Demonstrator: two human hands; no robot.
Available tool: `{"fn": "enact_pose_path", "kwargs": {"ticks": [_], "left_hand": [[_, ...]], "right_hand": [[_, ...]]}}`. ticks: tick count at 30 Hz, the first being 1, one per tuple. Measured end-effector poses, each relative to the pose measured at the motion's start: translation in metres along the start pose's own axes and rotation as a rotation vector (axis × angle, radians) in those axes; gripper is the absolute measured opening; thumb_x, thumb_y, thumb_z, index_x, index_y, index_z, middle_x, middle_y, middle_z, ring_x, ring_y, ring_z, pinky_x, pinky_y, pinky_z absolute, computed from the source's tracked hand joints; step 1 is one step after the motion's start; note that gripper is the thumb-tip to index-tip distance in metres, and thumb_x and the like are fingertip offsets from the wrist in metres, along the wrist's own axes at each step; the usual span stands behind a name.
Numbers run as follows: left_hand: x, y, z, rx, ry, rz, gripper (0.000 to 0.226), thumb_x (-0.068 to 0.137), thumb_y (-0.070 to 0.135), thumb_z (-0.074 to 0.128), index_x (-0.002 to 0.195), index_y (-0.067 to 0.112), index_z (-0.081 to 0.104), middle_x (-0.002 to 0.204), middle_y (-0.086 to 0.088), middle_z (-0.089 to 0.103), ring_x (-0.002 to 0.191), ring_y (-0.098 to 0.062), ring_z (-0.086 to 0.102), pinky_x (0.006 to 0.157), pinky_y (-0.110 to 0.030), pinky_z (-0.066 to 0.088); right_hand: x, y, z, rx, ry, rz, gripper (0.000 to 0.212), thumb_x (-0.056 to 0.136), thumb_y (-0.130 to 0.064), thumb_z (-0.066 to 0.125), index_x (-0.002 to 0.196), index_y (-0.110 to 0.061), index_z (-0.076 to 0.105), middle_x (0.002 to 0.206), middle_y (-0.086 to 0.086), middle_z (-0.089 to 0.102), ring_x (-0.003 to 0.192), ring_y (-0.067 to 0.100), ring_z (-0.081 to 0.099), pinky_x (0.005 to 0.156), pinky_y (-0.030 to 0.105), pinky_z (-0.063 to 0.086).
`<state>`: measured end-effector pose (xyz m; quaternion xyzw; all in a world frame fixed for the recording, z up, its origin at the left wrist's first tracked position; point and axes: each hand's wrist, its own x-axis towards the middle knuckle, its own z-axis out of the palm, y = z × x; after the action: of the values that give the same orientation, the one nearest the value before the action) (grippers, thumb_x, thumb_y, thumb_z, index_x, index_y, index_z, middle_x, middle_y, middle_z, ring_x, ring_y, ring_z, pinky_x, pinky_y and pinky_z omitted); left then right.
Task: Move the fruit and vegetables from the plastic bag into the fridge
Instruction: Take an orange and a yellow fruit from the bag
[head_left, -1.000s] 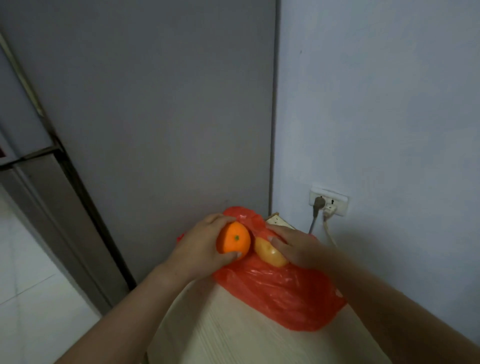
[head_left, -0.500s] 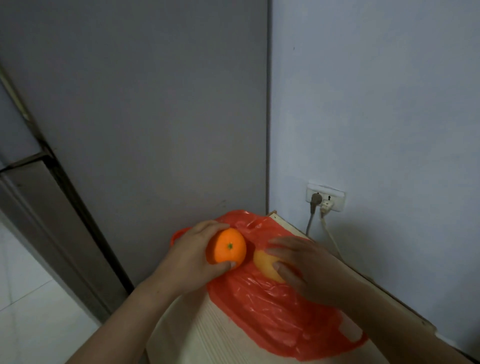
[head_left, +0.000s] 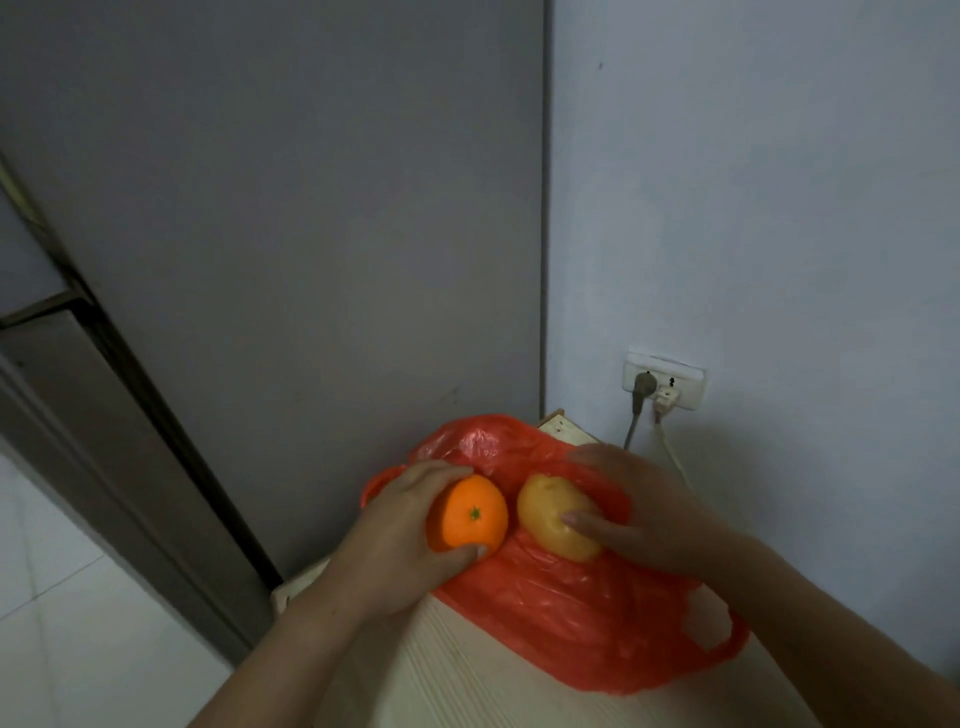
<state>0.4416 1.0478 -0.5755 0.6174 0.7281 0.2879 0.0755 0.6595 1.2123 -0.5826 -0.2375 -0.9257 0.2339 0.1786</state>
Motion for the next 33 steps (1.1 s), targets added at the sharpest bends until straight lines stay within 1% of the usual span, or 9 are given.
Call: {"fn": "enact_pose_path", "kwargs": {"ticks": [5, 9, 12, 15, 20, 24, 28, 31, 33], "left_hand": [[-0.021, 0.011, 0.003, -0.048, 0.038, 0.0, 0.073, 0.058, 0.061, 0.066, 0.125, 0.042, 0.046, 0.128, 0.025, 0.043, 0.118, 0.01, 0.04, 0.099, -0.018, 0.038], [-0.033, 0.016, 0.003, -0.083, 0.082, -0.025, 0.063, 0.054, 0.063, 0.066, 0.113, 0.058, 0.043, 0.121, 0.039, 0.038, 0.114, 0.017, 0.039, 0.089, -0.007, 0.036], [-0.04, 0.018, 0.005, -0.135, 0.116, -0.071, 0.063, 0.051, 0.063, 0.067, 0.111, 0.056, 0.047, 0.119, 0.038, 0.042, 0.113, 0.017, 0.041, 0.087, -0.01, 0.037], [-0.043, 0.017, 0.007, -0.171, 0.121, -0.102, 0.068, 0.052, 0.06, 0.07, 0.116, 0.049, 0.05, 0.12, 0.035, 0.043, 0.113, 0.013, 0.043, 0.088, -0.017, 0.044], [-0.04, 0.018, 0.01, -0.186, 0.104, -0.106, 0.07, 0.052, 0.062, 0.067, 0.118, 0.046, 0.049, 0.118, 0.036, 0.043, 0.112, 0.015, 0.042, 0.085, -0.008, 0.037], [-0.042, 0.019, 0.014, -0.196, 0.05, -0.106, 0.072, 0.055, 0.065, 0.063, 0.122, 0.051, 0.044, 0.121, 0.034, 0.042, 0.114, 0.014, 0.041, 0.084, -0.004, 0.035], [-0.043, 0.016, 0.018, -0.205, 0.04, -0.096, 0.063, 0.059, 0.065, 0.061, 0.119, 0.056, 0.043, 0.121, 0.034, 0.04, 0.113, 0.019, 0.037, 0.082, 0.003, 0.031], [-0.043, 0.012, 0.018, -0.189, 0.005, -0.09, 0.075, 0.053, 0.068, 0.066, 0.123, 0.056, 0.038, 0.123, 0.036, 0.034, 0.116, 0.02, 0.031, 0.083, 0.0, 0.03], [-0.042, 0.009, 0.018, -0.173, -0.025, -0.076, 0.078, 0.054, 0.06, 0.074, 0.122, 0.059, 0.035, 0.125, 0.035, 0.032, 0.116, 0.02, 0.03, 0.083, -0.001, 0.03]], "right_hand": [[-0.023, -0.003, 0.01, -0.115, -0.007, -0.075, 0.073, 0.068, -0.07, 0.056, 0.133, -0.042, 0.039, 0.136, -0.029, 0.031, 0.121, -0.006, 0.033, 0.101, 0.021, 0.03], [-0.021, 0.005, 0.019, -0.076, 0.033, -0.05, 0.078, 0.066, -0.06, 0.062, 0.137, -0.041, 0.033, 0.137, -0.026, 0.03, 0.123, -0.003, 0.031, 0.103, 0.026, 0.03], [-0.018, 0.006, 0.023, -0.052, 0.085, -0.017, 0.075, 0.067, -0.051, 0.067, 0.134, -0.04, 0.036, 0.137, -0.019, 0.038, 0.121, -0.002, 0.035, 0.103, 0.029, 0.035], [-0.02, 0.003, 0.022, -0.05, 0.13, 0.005, 0.071, 0.067, -0.054, 0.066, 0.131, -0.042, 0.04, 0.133, -0.019, 0.044, 0.12, 0.0, 0.04, 0.103, 0.032, 0.037], [-0.032, -0.013, 0.004, 0.12, 0.183, 0.024, 0.068, 0.063, -0.055, 0.07, 0.124, -0.043, 0.042, 0.119, -0.032, 0.046, 0.111, -0.013, 0.043, 0.089, 0.012, 0.035], [-0.04, -0.016, -0.009, 0.114, 0.174, 0.052, 0.055, 0.065, -0.058, 0.063, 0.114, -0.04, 0.048, 0.106, -0.025, 0.057, 0.098, -0.003, 0.055, 0.079, 0.021, 0.047], [-0.043, -0.022, 0.003, 0.047, 0.069, 0.055, 0.057, 0.066, -0.064, 0.054, 0.12, -0.046, 0.043, 0.115, -0.032, 0.045, 0.107, -0.013, 0.042, 0.083, 0.012, 0.037], [-0.039, -0.027, 0.016, 0.078, 0.058, 0.086, 0.065, 0.066, -0.067, 0.055, 0.125, -0.047, 0.039, 0.121, -0.033, 0.038, 0.112, -0.016, 0.037, 0.083, 0.008, 0.034], [-0.038, -0.03, 0.021, 0.113, 0.074, 0.124, 0.072, 0.062, -0.068, 0.061, 0.127, -0.046, 0.037, 0.119, -0.035, 0.037, 0.109, -0.015, 0.039, 0.083, 0.008, 0.035]]}}
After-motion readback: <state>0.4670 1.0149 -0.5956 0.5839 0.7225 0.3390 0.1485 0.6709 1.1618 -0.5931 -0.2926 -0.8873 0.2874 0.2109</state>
